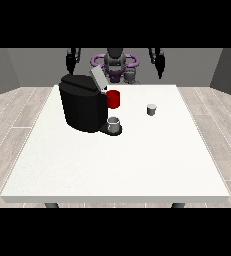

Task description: Insert the coffee pod into the coffee machine and close the lid

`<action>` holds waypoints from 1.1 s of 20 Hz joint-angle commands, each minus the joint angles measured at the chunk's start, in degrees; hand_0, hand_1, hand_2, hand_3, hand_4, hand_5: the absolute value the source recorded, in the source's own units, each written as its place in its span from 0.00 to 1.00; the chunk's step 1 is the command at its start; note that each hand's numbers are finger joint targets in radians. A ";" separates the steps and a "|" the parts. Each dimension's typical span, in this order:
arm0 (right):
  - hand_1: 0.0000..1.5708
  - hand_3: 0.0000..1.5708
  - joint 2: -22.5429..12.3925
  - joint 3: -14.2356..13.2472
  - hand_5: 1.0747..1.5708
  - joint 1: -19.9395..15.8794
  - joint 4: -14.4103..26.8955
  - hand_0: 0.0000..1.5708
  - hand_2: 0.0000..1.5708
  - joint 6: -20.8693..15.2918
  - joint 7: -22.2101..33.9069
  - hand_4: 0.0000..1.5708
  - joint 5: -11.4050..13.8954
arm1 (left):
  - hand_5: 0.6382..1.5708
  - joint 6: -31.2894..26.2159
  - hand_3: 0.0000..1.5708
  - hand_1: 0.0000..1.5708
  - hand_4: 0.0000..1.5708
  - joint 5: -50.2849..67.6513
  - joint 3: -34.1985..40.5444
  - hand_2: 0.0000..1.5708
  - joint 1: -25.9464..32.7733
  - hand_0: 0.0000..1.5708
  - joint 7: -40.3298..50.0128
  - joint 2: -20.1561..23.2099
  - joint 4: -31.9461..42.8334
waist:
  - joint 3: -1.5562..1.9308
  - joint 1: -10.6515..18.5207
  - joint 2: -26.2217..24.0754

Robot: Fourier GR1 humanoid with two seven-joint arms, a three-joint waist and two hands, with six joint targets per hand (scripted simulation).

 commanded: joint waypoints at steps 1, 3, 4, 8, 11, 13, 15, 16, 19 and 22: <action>0.00 0.00 0.17 -2.14 1.00 -1.58 4.69 0.00 0.00 0.19 -2.17 0.08 -0.11 | 1.00 0.63 0.00 0.00 0.17 -0.98 -1.13 0.00 -1.13 0.00 0.83 -1.03 -2.07 | 0.24 0.72 -0.05; 0.00 0.00 -1.75 -2.38 1.00 -0.33 2.32 0.00 0.00 1.82 1.49 0.08 -0.71 | 1.00 -2.71 0.00 0.00 0.17 1.39 -0.49 0.00 2.14 0.00 -6.57 -0.97 1.52 | 0.23 -0.02 -0.35; 0.00 0.00 1.01 1.01 1.00 5.13 2.00 0.00 0.00 0.78 -0.84 0.08 1.08 | 1.00 -2.94 0.00 0.00 0.17 2.17 -0.03 0.00 1.97 0.00 -2.44 -0.05 -1.69 | 0.23 -0.75 -2.75; 0.00 0.00 3.51 -3.95 1.00 1.47 1.21 0.00 0.00 -5.73 -5.09 0.07 0.53 | 1.00 -3.88 0.00 0.00 0.18 3.08 2.08 0.00 0.15 0.00 -10.47 0.11 1.70 | 0.23 -2.28 -0.83; 0.00 0.00 2.35 -5.28 1.00 2.20 0.45 0.00 0.00 -4.30 -5.52 0.12 -1.17 | 1.00 -4.07 0.00 0.00 0.17 -1.10 1.92 0.00 0.91 0.00 -13.86 2.55 5.10 | 0.23 -3.17 -0.18; 0.00 0.00 3.84 -5.33 1.00 2.80 3.43 0.00 0.00 -4.46 -9.67 0.14 -1.48 | 1.00 -4.43 0.00 0.00 0.20 -1.34 2.54 0.00 -2.42 0.00 -9.75 4.45 3.26 | 0.25 -2.52 0.21; 0.00 0.00 2.05 -4.51 1.00 -0.36 -0.63 0.00 0.00 -4.56 -1.54 0.14 -0.95 | 1.00 -2.28 0.00 0.00 0.00 -4.88 2.86 0.00 -5.91 0.00 -5.44 6.91 3.85 | 0.23 -4.61 -0.20; 0.00 0.00 1.82 -6.06 1.00 -2.07 1.23 0.00 0.00 -5.07 -5.27 0.11 -0.93 | 1.00 -4.98 0.00 0.00 0.00 -2.68 5.86 0.00 -8.11 0.00 -7.10 9.58 6.55 | 0.23 -4.27 3.33; 0.00 0.00 4.01 -2.99 1.00 0.09 1.47 0.00 0.00 -4.71 -8.91 0.11 0.45 | 1.00 -5.31 0.00 0.00 0.00 -3.04 7.75 0.00 -12.40 0.00 -4.63 11.77 10.24 | 0.24 -6.53 5.15; 0.00 0.00 3.35 -3.73 1.00 -3.24 2.46 0.00 0.00 -5.08 -6.19 0.12 0.20 | 1.00 -8.59 0.00 0.00 0.00 -0.97 7.22 0.00 -16.94 0.00 3.92 13.07 11.05 | 0.26 -5.90 5.35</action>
